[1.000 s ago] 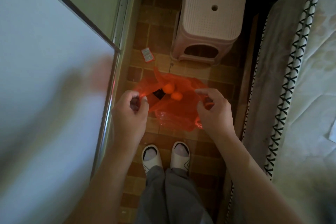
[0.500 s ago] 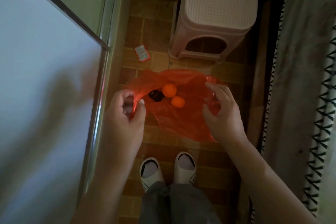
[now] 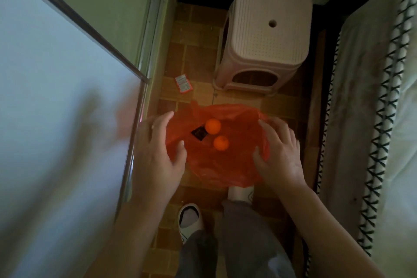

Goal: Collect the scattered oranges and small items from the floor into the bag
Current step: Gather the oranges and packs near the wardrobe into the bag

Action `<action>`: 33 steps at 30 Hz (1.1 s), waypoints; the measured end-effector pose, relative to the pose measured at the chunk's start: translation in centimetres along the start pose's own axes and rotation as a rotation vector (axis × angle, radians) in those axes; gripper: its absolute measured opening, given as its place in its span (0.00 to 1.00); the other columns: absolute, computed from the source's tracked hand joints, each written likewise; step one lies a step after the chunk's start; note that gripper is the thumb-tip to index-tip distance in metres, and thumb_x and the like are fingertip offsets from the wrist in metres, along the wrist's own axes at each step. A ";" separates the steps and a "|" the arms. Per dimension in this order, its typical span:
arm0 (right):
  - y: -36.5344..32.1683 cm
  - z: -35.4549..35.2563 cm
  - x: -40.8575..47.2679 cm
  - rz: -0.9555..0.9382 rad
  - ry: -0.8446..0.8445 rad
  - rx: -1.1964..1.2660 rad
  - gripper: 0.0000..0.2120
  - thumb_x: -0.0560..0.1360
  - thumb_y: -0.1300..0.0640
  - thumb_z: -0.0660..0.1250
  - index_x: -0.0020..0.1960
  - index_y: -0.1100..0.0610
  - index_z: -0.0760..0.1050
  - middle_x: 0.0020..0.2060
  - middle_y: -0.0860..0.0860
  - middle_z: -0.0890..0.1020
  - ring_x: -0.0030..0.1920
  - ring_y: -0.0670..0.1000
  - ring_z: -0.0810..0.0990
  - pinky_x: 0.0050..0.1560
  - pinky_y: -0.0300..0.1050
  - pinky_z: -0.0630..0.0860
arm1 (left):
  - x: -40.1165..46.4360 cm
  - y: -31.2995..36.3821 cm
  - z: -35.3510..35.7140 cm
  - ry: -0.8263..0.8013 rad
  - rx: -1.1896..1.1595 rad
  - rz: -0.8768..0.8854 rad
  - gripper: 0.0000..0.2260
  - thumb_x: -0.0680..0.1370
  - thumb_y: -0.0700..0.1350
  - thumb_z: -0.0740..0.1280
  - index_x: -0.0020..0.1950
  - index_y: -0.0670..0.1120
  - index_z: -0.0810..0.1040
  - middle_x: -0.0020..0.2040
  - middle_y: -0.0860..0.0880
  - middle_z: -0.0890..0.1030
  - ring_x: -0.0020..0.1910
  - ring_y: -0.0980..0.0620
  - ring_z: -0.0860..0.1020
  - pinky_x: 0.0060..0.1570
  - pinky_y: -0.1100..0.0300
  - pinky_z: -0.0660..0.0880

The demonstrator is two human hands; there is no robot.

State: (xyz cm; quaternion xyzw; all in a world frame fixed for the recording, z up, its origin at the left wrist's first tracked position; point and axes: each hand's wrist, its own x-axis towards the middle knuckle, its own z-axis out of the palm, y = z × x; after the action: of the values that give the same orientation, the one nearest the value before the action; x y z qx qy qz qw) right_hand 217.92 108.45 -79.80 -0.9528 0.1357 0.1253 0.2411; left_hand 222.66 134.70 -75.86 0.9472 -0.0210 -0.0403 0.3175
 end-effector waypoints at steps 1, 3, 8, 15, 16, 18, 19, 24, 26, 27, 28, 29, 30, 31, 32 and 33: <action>0.0 -0.3 0.4 -0.025 0.009 -0.007 0.30 0.77 0.54 0.68 0.78 0.51 0.66 0.77 0.51 0.64 0.76 0.55 0.64 0.73 0.63 0.66 | 0.4 0.8 0.1 0.010 0.035 0.048 0.23 0.78 0.41 0.73 0.73 0.44 0.74 0.68 0.48 0.71 0.68 0.55 0.70 0.63 0.54 0.78; 0.4 -0.9 1.3 -0.063 0.018 -0.018 0.31 0.77 0.54 0.68 0.79 0.52 0.65 0.78 0.51 0.63 0.77 0.56 0.62 0.75 0.63 0.65 | 1.2 2.5 1.2 -0.044 0.053 0.143 0.19 0.79 0.41 0.71 0.71 0.45 0.77 0.68 0.48 0.73 0.70 0.52 0.71 0.67 0.52 0.75; 1.7 -0.5 3.9 -0.252 -0.041 -0.105 0.34 0.79 0.43 0.64 0.81 0.51 0.61 0.82 0.51 0.56 0.83 0.57 0.51 0.80 0.65 0.53 | 1.8 3.5 6.8 -0.276 0.140 0.244 0.21 0.80 0.46 0.70 0.73 0.50 0.74 0.73 0.50 0.69 0.77 0.48 0.64 0.74 0.44 0.68; 4.8 4.4 8.3 -0.435 -0.195 -0.329 0.37 0.80 0.35 0.57 0.84 0.47 0.50 0.84 0.47 0.42 0.83 0.54 0.36 0.80 0.68 0.46 | 2.6 -2.8 14.1 -0.418 0.353 0.290 0.26 0.79 0.53 0.68 0.77 0.55 0.67 0.79 0.49 0.63 0.82 0.46 0.53 0.78 0.36 0.56; 5.6 5.6 8.9 -0.446 -0.205 -0.350 0.37 0.80 0.35 0.57 0.84 0.47 0.51 0.84 0.47 0.42 0.83 0.54 0.36 0.80 0.68 0.46 | 2.9 -3.8 15.0 -0.415 0.367 0.299 0.25 0.79 0.53 0.68 0.76 0.54 0.68 0.79 0.50 0.63 0.82 0.46 0.53 0.78 0.35 0.55; 6.9 7.8 10.0 -0.465 -0.206 -0.373 0.36 0.80 0.35 0.57 0.84 0.46 0.52 0.84 0.48 0.44 0.83 0.55 0.39 0.80 0.69 0.47 | 3.7 -5.5 16.4 -0.393 0.387 0.322 0.25 0.77 0.52 0.70 0.74 0.54 0.71 0.78 0.50 0.65 0.82 0.45 0.55 0.78 0.35 0.57; 7.5 8.9 10.5 -0.473 -0.202 -0.383 0.36 0.79 0.36 0.57 0.83 0.46 0.53 0.84 0.48 0.44 0.83 0.55 0.40 0.80 0.69 0.48 | 4.2 -6.2 17.1 -0.384 0.398 0.337 0.25 0.77 0.51 0.70 0.73 0.53 0.71 0.77 0.50 0.66 0.81 0.45 0.56 0.77 0.35 0.57; 10.5 13.8 13.1 -0.502 -0.154 -0.429 0.35 0.80 0.37 0.55 0.83 0.46 0.53 0.84 0.49 0.49 0.84 0.56 0.44 0.79 0.69 0.49 | 6.8 -9.7 20.6 -0.374 0.472 0.430 0.27 0.75 0.50 0.71 0.73 0.52 0.72 0.75 0.47 0.67 0.80 0.42 0.59 0.75 0.33 0.60; 11.3 15.4 14.6 -0.497 -0.111 -0.448 0.33 0.81 0.38 0.56 0.83 0.47 0.56 0.84 0.50 0.53 0.83 0.56 0.47 0.79 0.70 0.50 | 8.1 -10.9 21.7 -0.355 0.504 0.462 0.28 0.74 0.50 0.73 0.73 0.52 0.72 0.75 0.46 0.68 0.79 0.42 0.60 0.73 0.32 0.62; 11.6 16.3 15.3 -0.490 -0.086 -0.453 0.33 0.81 0.39 0.57 0.83 0.47 0.56 0.84 0.50 0.54 0.83 0.56 0.49 0.79 0.69 0.50 | 8.7 -11.6 22.3 -0.346 0.521 0.470 0.28 0.73 0.50 0.73 0.73 0.53 0.73 0.75 0.47 0.68 0.79 0.42 0.60 0.73 0.32 0.62; 11.9 17.1 15.9 -0.479 -0.058 -0.452 0.32 0.81 0.40 0.58 0.83 0.47 0.57 0.83 0.50 0.55 0.83 0.56 0.50 0.79 0.69 0.50 | 9.3 -12.1 22.8 -0.334 0.535 0.478 0.28 0.73 0.51 0.73 0.73 0.53 0.73 0.75 0.47 0.68 0.78 0.43 0.61 0.73 0.33 0.62; 12.1 17.8 16.5 -0.470 -0.037 -0.443 0.31 0.82 0.41 0.58 0.82 0.47 0.58 0.83 0.50 0.56 0.83 0.56 0.51 0.79 0.68 0.50 | 9.8 -12.6 23.3 -0.327 0.549 0.482 0.28 0.73 0.51 0.73 0.73 0.53 0.74 0.75 0.48 0.68 0.78 0.43 0.61 0.74 0.33 0.61; 12.2 18.5 16.9 -0.465 -0.022 -0.427 0.29 0.82 0.43 0.58 0.82 0.47 0.59 0.83 0.50 0.57 0.83 0.56 0.51 0.79 0.68 0.50 | 10.1 -13.2 23.7 -0.327 0.558 0.480 0.27 0.74 0.52 0.73 0.72 0.53 0.74 0.75 0.48 0.68 0.78 0.43 0.61 0.74 0.34 0.61; 12.3 19.2 17.2 -0.452 -0.008 -0.406 0.28 0.83 0.44 0.58 0.82 0.47 0.60 0.83 0.50 0.58 0.83 0.56 0.52 0.79 0.67 0.50 | 10.4 -13.9 24.0 -0.324 0.561 0.476 0.27 0.74 0.52 0.73 0.72 0.53 0.74 0.75 0.48 0.69 0.78 0.43 0.61 0.74 0.34 0.61; 12.3 19.8 17.5 -0.430 0.004 -0.383 0.27 0.84 0.44 0.57 0.82 0.47 0.61 0.83 0.50 0.58 0.83 0.56 0.52 0.79 0.67 0.50 | 10.6 -14.6 24.3 -0.317 0.564 0.474 0.26 0.75 0.52 0.73 0.72 0.52 0.75 0.75 0.48 0.69 0.78 0.43 0.62 0.74 0.34 0.61; 12.4 20.4 17.7 -0.405 0.002 -0.357 0.26 0.85 0.45 0.56 0.81 0.47 0.61 0.82 0.50 0.58 0.83 0.56 0.52 0.79 0.66 0.49 | 10.8 -15.2 24.5 -0.316 0.567 0.470 0.25 0.75 0.52 0.72 0.72 0.52 0.75 0.75 0.47 0.70 0.78 0.43 0.62 0.74 0.34 0.61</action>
State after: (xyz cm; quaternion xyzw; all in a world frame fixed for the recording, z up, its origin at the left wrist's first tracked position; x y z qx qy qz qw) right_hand 226.91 104.55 -107.83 -0.9880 -0.0820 0.0956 0.0892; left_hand 231.42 131.43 -105.25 0.9489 -0.2957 -0.1042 0.0369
